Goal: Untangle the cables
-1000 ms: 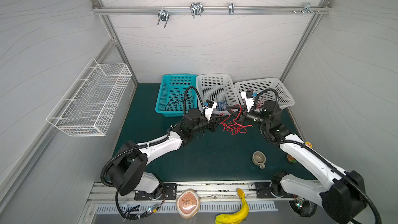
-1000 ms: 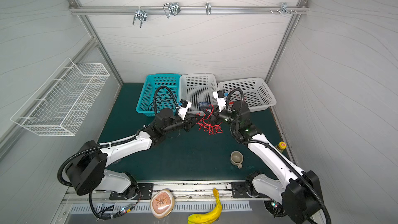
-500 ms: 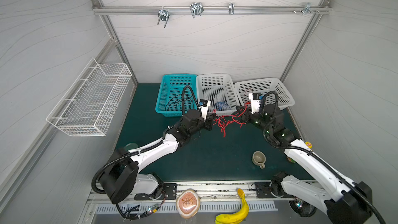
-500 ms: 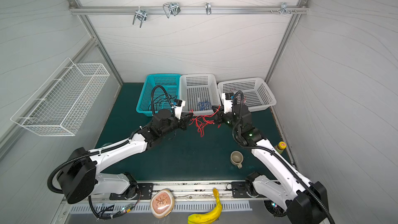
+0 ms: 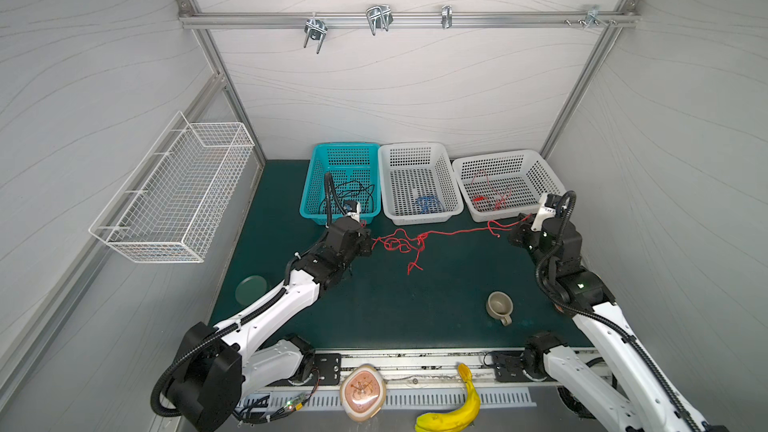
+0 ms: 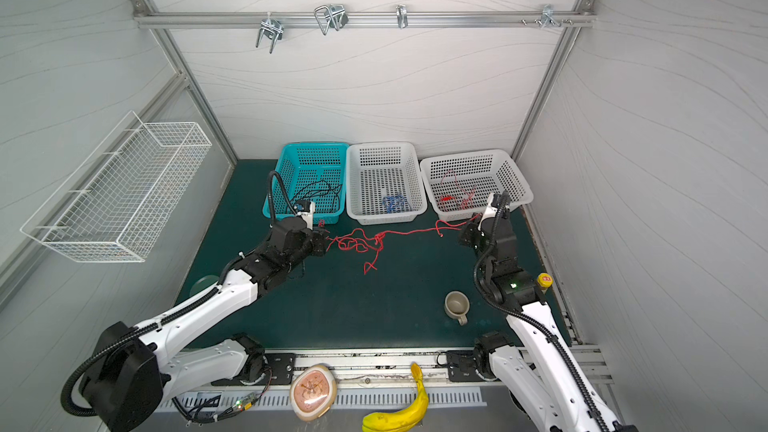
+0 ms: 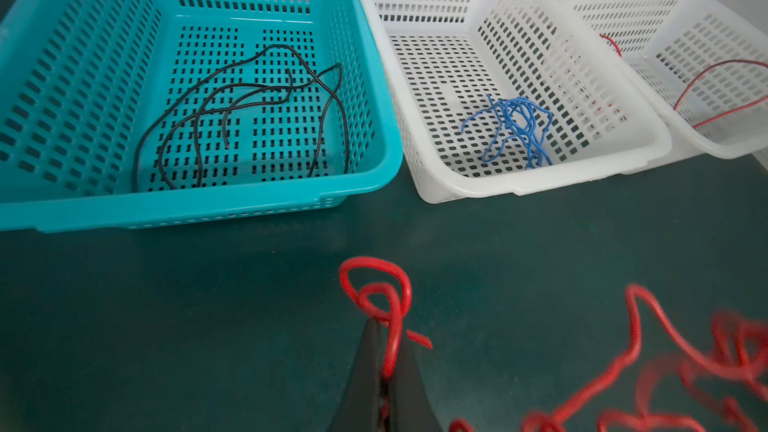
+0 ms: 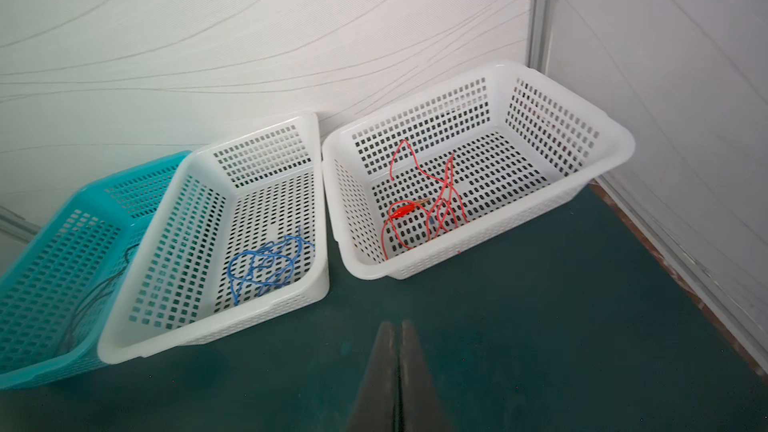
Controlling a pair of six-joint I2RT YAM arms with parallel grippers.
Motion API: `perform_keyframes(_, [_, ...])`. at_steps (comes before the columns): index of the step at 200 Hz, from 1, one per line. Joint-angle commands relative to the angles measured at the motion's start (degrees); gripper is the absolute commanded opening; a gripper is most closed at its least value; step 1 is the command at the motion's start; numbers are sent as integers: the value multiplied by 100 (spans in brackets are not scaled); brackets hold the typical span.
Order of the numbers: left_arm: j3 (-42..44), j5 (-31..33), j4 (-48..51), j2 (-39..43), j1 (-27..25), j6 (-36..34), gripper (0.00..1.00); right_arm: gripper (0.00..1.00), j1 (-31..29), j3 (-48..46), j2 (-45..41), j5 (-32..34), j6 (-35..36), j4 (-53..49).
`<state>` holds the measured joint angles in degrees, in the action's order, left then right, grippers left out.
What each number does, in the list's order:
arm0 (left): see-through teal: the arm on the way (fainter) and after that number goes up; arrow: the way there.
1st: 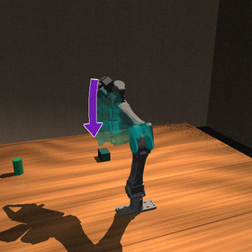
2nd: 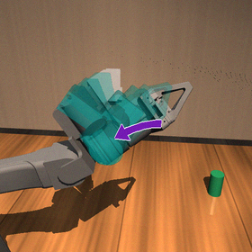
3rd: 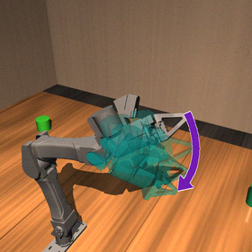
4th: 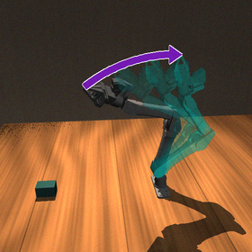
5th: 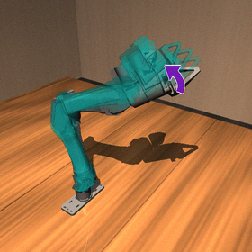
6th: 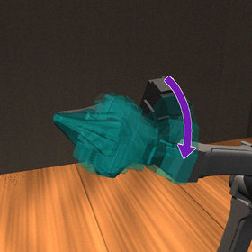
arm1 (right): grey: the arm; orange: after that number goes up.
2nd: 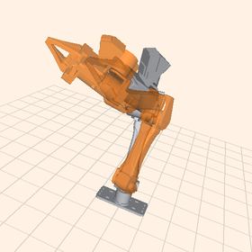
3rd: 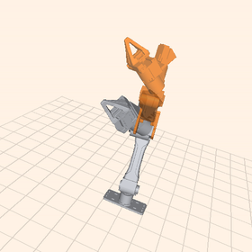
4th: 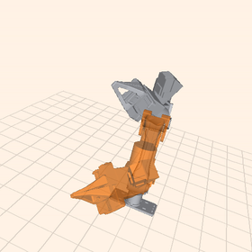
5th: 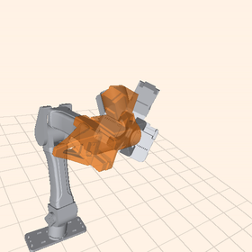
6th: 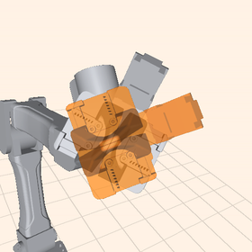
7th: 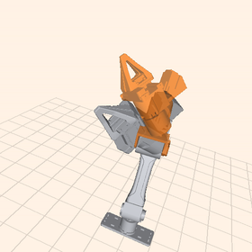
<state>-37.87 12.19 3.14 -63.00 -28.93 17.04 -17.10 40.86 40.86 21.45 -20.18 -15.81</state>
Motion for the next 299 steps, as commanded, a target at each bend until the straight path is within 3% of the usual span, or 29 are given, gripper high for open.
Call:
perform_keyframes(1, [17,651,437,180,213,55,0,0,248,67,-156,679,44,-356])
perform_keyframes(68, [55,1354,1251,354,708,343,0,0,832,282,-269,1188,208,-650])
perform_keyframes(162, [233,981,1682,546,1888,1282,0,0,1443,512,-392,949,429,-775])
perform_keyframes(196, [294,955,1571,612,1907,1281,0,0,1443,624,-187,401,456,-703])
perform_keyframes(253, [836,-643,183,951,1899,1040,0,0,1380,109,348,-2932,397,375])
perform_keyframes(266, [862,-841,25,1002,1895,1006,0,0,1200,108,641,-3107,353,311])
perform_keyframes(299, [842,-1140,-181,1125,1899,884,0,0,572,450,1644,-2676,445,-394])
